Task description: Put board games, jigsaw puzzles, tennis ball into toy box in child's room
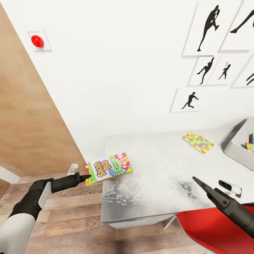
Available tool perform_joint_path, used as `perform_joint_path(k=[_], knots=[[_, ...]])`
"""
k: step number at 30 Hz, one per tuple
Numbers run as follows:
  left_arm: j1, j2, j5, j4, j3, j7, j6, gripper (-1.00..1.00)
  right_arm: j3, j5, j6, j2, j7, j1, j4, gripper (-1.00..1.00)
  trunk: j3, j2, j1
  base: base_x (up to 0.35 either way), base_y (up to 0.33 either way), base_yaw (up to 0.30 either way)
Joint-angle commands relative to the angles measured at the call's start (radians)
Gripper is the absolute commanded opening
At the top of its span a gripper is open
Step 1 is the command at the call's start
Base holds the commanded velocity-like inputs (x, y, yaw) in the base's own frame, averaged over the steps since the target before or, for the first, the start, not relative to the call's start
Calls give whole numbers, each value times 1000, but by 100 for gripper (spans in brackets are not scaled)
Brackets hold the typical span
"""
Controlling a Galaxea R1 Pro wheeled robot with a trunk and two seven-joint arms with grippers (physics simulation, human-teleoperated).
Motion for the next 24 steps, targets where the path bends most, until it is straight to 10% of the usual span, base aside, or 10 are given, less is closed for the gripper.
perform_joint_path(k=[1, 24], knots=[[-1, 3, 0, 0, 1, -16, 6, -100, 0, -2, 10, 0, 2, -1, 0, 100, -1, -1, 0, 0, 0, 0], [-2, 42, 1, -88, 1, -122, 161, -100, 0, -2, 11, 0, -39, -1, -1, 100, 30, 69, -38, 0, 0, 0]])
